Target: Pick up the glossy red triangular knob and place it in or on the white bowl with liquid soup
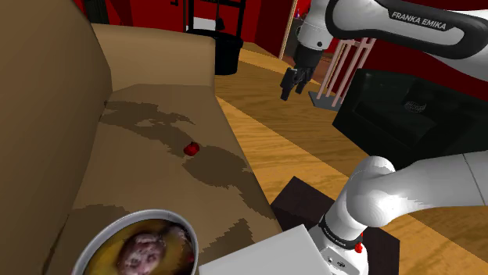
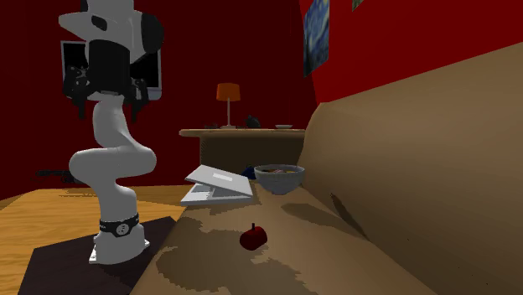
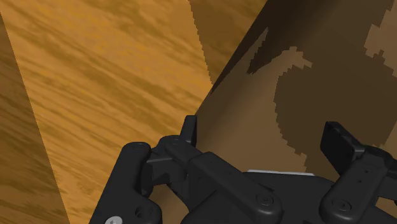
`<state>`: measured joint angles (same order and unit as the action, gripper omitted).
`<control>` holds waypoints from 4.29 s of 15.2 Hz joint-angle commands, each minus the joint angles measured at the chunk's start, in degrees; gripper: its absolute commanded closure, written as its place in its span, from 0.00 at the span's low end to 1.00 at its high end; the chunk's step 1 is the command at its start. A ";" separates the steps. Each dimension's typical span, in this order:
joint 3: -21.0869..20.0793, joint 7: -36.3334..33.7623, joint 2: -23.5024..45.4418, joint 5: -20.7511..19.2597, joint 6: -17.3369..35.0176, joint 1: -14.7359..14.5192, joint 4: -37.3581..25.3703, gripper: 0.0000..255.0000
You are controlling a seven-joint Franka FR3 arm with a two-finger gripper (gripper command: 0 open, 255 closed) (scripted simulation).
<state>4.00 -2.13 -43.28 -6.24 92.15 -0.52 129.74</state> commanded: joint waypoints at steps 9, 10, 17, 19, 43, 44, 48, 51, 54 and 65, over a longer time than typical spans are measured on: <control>-3.60 -3.03 11.77 2.83 9.75 -3.09 -0.03 0.00; -4.05 -3.37 13.42 3.11 10.88 -3.45 -0.31 0.00; -7.11 -5.62 25.69 4.55 17.88 -5.81 -4.02 0.00; -7.96 -6.25 29.39 4.75 19.54 -6.44 -5.63 0.00; -11.75 -9.97 52.20 3.55 30.72 -9.95 -14.95 0.00; -11.75 -9.97 52.20 3.55 30.72 -9.95 -14.95 0.00; -11.75 -9.97 52.20 3.55 30.71 -9.95 -14.96 1.00; -11.76 -10.01 52.17 3.54 30.65 -9.97 -15.00 1.00; -11.76 -10.01 52.33 3.52 30.70 -9.97 -15.10 1.00; -11.87 -9.47 49.31 4.14 23.57 -9.84 -19.25 1.00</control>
<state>-7.89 -11.74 6.32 -2.16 116.52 -10.40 110.98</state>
